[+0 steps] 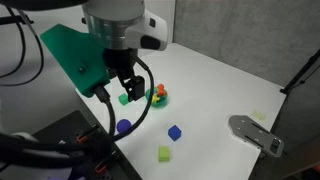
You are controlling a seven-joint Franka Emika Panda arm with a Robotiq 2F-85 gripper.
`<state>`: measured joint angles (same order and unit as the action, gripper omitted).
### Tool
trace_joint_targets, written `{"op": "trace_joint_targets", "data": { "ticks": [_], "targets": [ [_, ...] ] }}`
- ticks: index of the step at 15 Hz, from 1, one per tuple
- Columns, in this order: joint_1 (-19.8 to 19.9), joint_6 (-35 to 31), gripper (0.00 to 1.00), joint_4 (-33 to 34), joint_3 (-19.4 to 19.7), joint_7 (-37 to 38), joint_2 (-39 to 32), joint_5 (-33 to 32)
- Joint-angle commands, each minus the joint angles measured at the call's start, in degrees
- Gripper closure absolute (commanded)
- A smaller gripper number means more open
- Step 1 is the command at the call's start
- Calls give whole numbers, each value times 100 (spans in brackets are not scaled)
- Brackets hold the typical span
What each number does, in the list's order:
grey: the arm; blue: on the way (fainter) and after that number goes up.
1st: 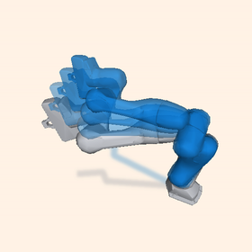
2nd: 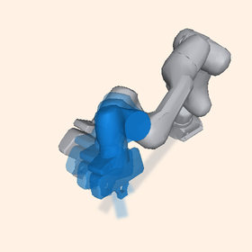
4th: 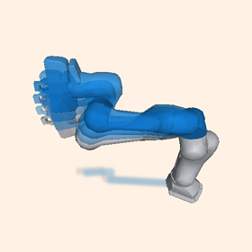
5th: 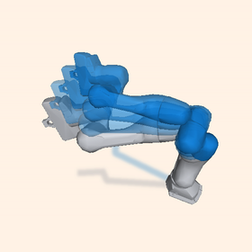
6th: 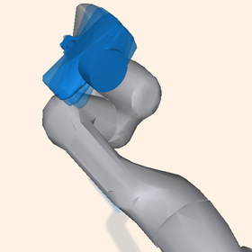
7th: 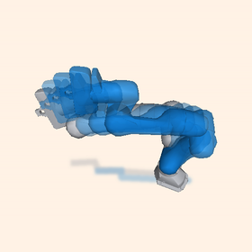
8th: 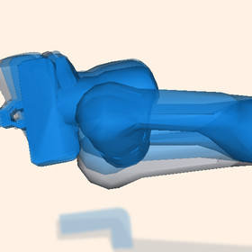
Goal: Remove the yellow toy from the bowl and put it on the table
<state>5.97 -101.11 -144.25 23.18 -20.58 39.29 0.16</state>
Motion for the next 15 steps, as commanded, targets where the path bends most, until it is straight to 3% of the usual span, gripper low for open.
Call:
{"op": "trace_joint_targets", "data": {
  "ticks": [1,6,15],
  "targets": [
    [156,9,0,9,-126,-86,-46,85],
    [105,-94,0,39,-220,2,-169,86],
    [-141,-853,0,212,-919,280,-991,238]
  ]
}}
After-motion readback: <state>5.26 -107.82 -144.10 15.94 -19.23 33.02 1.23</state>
